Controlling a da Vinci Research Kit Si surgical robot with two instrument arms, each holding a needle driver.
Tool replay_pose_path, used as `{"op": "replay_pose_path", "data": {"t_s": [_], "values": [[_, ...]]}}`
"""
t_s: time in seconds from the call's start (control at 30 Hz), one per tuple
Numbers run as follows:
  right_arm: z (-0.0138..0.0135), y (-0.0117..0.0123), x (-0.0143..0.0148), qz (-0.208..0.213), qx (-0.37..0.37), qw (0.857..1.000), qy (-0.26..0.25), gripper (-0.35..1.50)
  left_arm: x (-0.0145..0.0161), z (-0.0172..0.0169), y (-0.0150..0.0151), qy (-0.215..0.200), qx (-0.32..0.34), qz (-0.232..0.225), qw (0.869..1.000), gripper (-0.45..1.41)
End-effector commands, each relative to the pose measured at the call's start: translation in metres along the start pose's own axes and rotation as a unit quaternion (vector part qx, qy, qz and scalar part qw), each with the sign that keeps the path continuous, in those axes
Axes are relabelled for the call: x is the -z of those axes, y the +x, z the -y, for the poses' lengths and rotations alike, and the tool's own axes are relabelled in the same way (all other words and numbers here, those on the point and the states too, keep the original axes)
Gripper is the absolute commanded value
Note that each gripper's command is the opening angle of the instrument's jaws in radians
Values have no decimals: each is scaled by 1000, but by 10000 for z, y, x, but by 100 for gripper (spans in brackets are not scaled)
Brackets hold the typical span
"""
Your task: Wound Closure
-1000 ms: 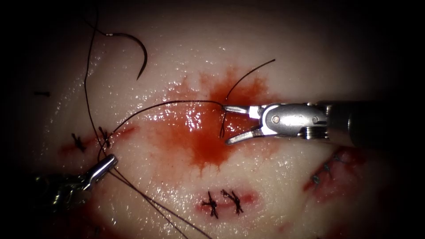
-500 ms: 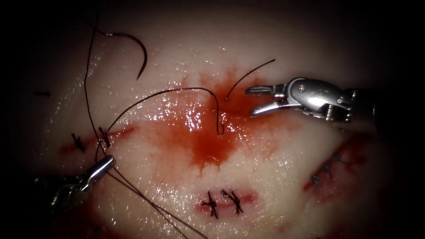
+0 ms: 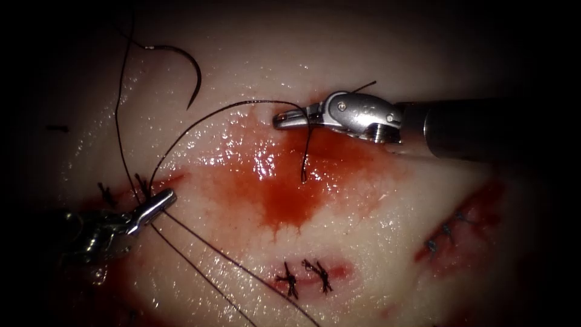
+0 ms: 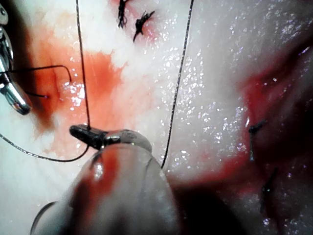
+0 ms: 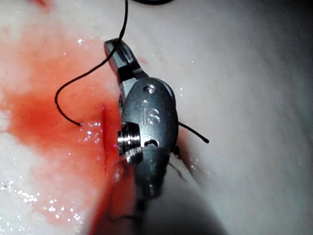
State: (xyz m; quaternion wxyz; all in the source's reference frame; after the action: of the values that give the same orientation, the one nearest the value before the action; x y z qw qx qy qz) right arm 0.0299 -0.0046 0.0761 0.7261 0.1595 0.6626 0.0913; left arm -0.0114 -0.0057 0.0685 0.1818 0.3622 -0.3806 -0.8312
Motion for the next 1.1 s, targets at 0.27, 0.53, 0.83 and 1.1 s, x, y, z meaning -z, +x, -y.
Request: {"op": "replay_pose_path", "data": {"t_s": [0.27,0.53,0.83,1.1], "values": [[27,27,-21,-42,-13,999,-13,-35,-57,-15,-7,-35,36,-36,998,-45],[37,57,-16,-66,-28,996,-52,-35,-105,-31,-14,-65,43,-56,995,-45],[37,59,-16,-75,-35,993,-79,-35,-140,-42,-5,-88,46,-67,993,-45],[27,54,-21,-79,-40,991,-102,14,-163,-68,29,-123,34,-75,989,-45]]}}
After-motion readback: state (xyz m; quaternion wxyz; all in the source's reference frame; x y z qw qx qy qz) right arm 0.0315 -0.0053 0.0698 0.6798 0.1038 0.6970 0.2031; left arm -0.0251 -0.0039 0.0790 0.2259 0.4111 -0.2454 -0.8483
